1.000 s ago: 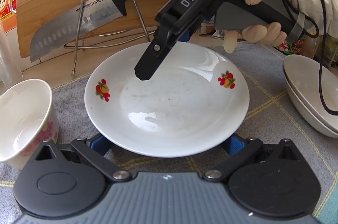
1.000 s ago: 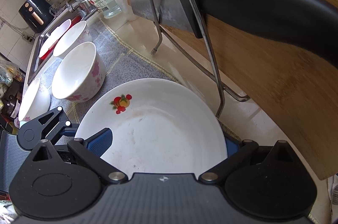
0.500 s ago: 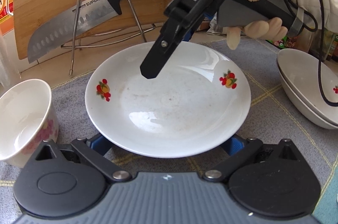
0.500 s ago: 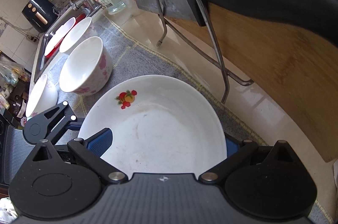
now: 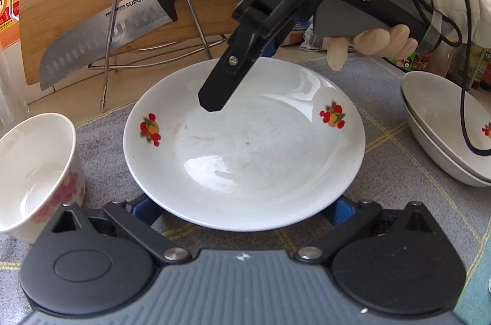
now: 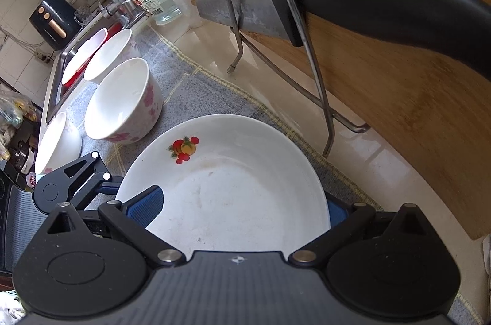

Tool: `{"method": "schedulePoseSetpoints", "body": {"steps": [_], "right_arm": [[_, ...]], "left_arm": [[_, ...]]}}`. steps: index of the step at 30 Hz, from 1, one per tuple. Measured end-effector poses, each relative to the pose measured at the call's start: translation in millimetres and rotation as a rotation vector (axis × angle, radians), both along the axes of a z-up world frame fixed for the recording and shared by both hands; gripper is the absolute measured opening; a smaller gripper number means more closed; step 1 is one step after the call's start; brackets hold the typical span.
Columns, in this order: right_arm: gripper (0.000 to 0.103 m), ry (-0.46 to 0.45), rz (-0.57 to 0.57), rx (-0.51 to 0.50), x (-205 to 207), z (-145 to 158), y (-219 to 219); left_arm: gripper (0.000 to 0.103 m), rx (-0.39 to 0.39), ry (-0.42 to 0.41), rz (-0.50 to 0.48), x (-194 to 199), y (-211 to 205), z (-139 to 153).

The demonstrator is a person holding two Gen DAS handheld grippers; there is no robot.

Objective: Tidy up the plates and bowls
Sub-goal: 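Lift the fruit-print plate with the right gripper and carry it toward the plate stack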

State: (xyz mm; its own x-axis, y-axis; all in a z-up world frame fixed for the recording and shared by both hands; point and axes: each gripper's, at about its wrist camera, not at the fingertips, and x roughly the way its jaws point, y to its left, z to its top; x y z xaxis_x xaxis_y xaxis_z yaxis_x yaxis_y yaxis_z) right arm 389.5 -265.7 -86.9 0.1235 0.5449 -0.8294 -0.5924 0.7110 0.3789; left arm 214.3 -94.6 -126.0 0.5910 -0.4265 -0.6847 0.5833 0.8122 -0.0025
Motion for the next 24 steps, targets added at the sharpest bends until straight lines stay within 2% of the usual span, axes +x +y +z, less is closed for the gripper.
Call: {"method": "schedulePoseSetpoints", "body": {"steps": [11, 24], "right_arm": [[0.103, -0.006, -0.003, 0.008, -20, 13, 3], [0.103, -0.044, -0.022, 0.016, -67, 41, -5]], "left_arm": [[0.103, 0.014, 0.008, -0.011, -12, 3, 15], [0.103, 0.026, 0.007, -0.044, -41, -4, 42]]}}
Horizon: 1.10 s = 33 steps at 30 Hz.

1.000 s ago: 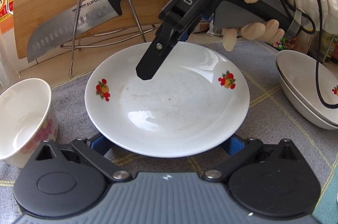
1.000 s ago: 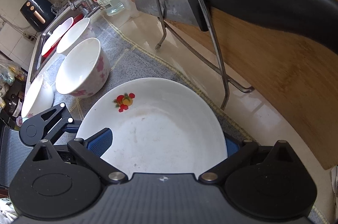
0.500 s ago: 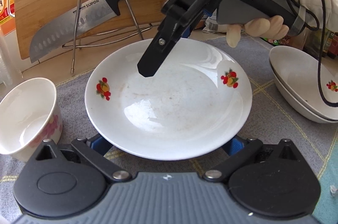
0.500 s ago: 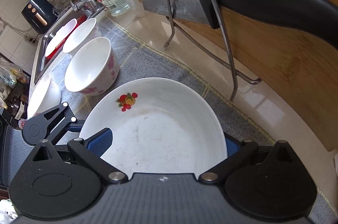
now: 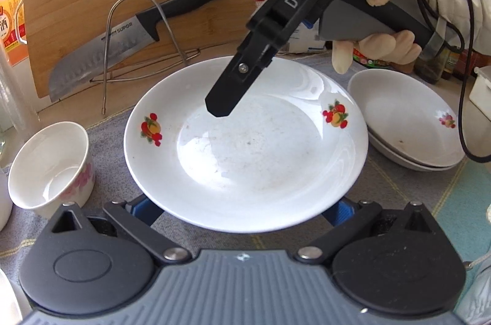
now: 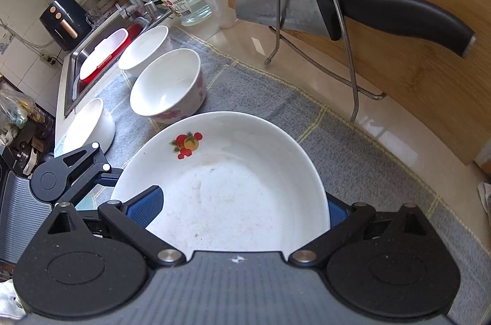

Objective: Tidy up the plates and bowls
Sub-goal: 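Lift the fruit-print plate with the right gripper and carry it toward the plate stack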

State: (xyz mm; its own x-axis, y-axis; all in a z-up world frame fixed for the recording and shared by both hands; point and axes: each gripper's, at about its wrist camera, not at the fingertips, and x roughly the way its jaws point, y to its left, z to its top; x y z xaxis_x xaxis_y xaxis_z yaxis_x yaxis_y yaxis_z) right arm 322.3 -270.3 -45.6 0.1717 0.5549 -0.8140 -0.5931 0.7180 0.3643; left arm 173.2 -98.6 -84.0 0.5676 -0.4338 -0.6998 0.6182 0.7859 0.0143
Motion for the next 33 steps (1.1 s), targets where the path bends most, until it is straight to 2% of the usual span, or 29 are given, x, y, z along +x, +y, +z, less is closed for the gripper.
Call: {"method": "schedulePoseSetpoints", "body": {"steps": [17, 33], "right_arm": [[0.103, -0.076, -0.071, 0.016, -55, 32, -39], [0.103, -0.094, -0.198, 0.001, -102, 39, -91]], "left_arm": [[0.103, 0.009, -0.031, -0.084, -34, -25, 26], [0.103, 0.003, -0.044, -0.211, -59, -64, 33]]}}
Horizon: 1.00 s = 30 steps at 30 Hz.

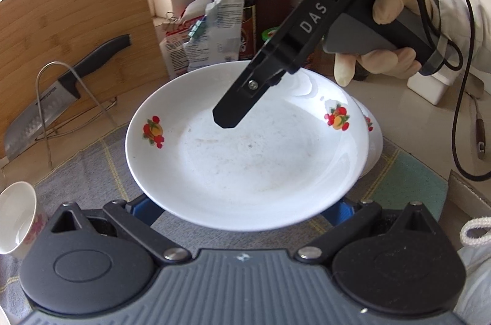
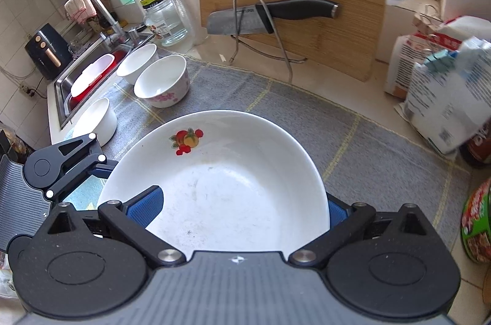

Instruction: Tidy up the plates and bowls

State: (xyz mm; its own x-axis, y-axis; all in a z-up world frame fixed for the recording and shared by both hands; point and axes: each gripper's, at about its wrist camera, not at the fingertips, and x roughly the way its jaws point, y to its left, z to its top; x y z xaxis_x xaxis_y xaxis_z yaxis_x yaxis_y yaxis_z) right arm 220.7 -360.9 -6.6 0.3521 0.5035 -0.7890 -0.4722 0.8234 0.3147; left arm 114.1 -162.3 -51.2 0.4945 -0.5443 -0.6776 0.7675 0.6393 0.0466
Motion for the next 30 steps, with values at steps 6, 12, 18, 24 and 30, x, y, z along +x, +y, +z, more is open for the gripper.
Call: {"method": "schedulePoseSetpoints", "body": {"steps": [6, 12, 18, 24, 30], "right_arm": [[0.103, -0.002, -0.047, -0.003, -13, 1, -18], [0.103, 0.004, -0.095, -0.003, -23, -2, -36], [0.103, 0.017, -0.133, -0.007, -33, -6, -50], [0.103, 0.031, -0.168, -0.005, -42, -12, -63], [0.103, 0.051, -0.192, -0.012, -49, -21, -72]], "left_arm": [[0.103, 0.005, -0.001, -0.049, -5, -13, 0], [0.103, 0.010, 0.002, -0.095, -4, -26, -1], [0.103, 0.013, 0.009, -0.135, -2, -38, -3], [0.103, 0.023, 0.019, -0.171, -3, -46, -6], [0.103, 0.034, 0.040, -0.196, -3, -56, -12]]}}
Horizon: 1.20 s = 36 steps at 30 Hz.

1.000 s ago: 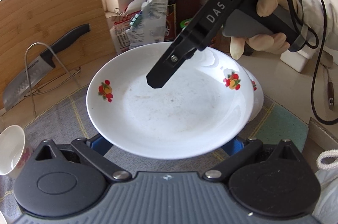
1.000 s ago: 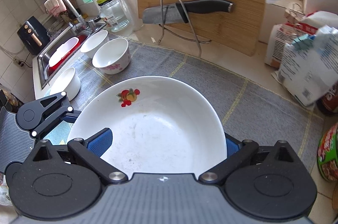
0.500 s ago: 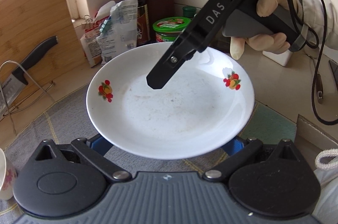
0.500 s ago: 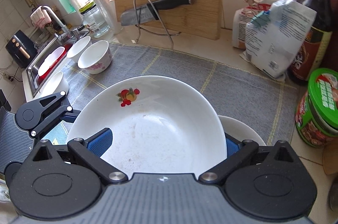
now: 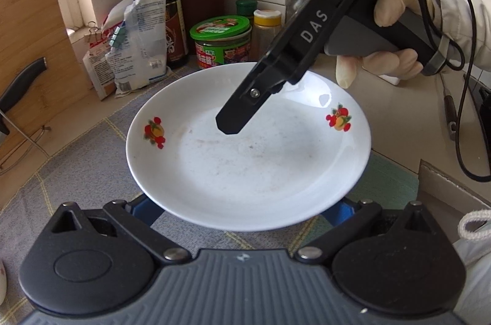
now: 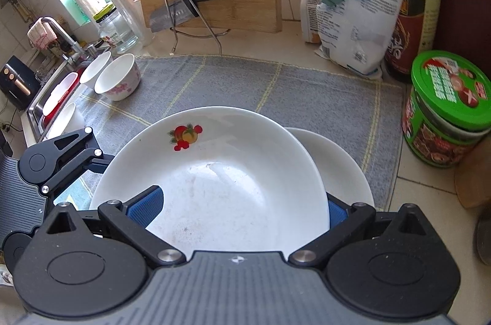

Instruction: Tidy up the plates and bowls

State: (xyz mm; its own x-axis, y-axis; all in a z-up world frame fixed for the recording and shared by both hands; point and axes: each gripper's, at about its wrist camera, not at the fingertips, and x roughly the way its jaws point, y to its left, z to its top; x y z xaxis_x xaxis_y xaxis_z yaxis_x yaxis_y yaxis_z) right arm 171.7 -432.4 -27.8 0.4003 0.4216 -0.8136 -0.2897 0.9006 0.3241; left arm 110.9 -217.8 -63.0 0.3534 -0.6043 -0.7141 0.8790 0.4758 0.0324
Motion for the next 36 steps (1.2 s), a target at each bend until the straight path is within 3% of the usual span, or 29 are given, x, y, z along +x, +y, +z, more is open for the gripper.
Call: {"method": "schedulePoseSetpoints", "body": {"steps": [36], "right_arm": [[0.103, 0.081, -0.028, -0.041, 0, -31, -8]], "left_arm": [[0.103, 0.044, 0.075, -0.037, 3, -26, -20]]}}
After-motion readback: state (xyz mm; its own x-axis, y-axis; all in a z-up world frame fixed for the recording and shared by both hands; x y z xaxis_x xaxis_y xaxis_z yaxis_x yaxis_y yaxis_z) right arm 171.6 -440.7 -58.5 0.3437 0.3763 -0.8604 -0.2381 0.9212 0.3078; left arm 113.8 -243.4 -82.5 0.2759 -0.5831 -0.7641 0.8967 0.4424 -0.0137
